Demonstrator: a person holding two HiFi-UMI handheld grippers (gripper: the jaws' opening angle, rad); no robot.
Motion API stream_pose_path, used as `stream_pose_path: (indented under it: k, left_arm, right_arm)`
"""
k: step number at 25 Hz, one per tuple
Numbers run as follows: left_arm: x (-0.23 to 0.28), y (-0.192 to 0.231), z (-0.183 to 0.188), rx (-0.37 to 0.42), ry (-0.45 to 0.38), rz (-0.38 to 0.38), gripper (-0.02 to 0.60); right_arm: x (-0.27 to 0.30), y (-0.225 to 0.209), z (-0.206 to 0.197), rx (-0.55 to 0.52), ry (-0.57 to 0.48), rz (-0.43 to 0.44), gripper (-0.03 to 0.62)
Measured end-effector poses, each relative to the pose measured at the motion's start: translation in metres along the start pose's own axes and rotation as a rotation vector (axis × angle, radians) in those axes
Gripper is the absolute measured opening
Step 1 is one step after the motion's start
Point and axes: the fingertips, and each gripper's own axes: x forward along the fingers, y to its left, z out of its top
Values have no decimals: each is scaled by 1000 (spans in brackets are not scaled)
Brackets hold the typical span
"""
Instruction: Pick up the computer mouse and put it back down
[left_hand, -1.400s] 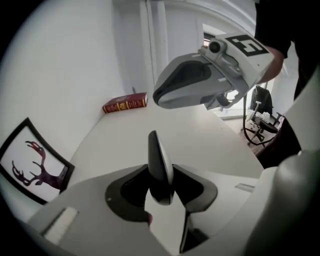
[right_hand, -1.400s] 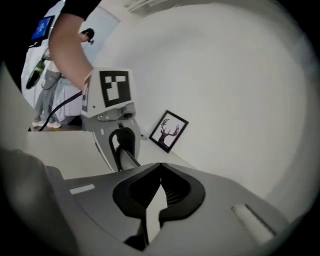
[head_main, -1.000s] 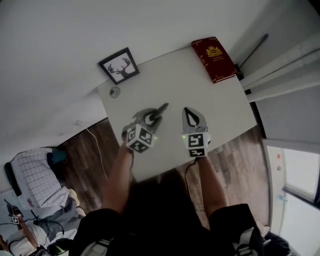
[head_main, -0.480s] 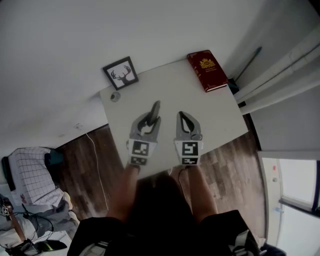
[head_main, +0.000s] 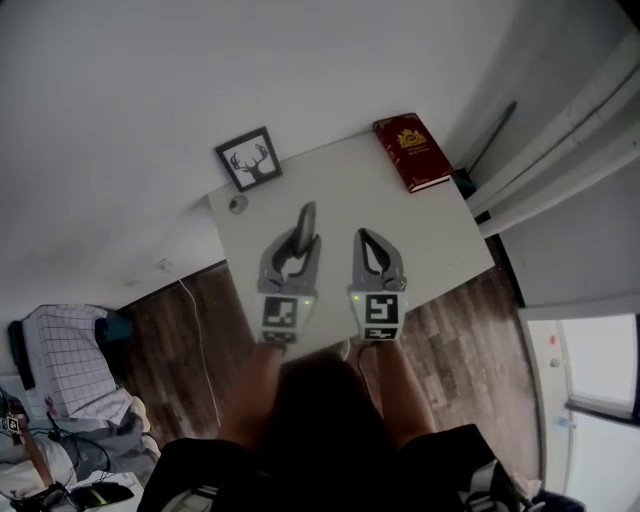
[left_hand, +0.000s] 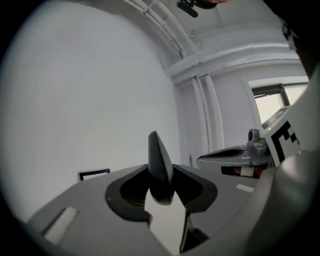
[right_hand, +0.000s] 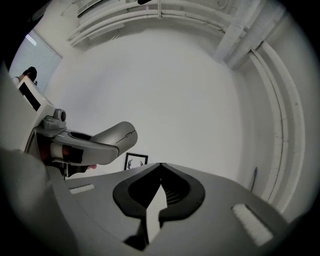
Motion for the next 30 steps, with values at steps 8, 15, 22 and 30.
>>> stream_pose_path:
  k: [8,15,22,30]
  left_arm:
    - [-25,6,12,-6,-24,-35,140]
    - [-56,10,25,44,-58,-33,140]
    - [-77,-8,51,50,-124,-57,140]
    - [-102,-32,92,18,-215,-69,140]
  right_arm:
    - [-17,22,26,-10,-35,-64,14]
    - [-46,44,43,-43,-44,-116,14]
    - [-80,51,67,-85,-69,-167,14]
    - [-117,40,96,-93,-113,-203,14]
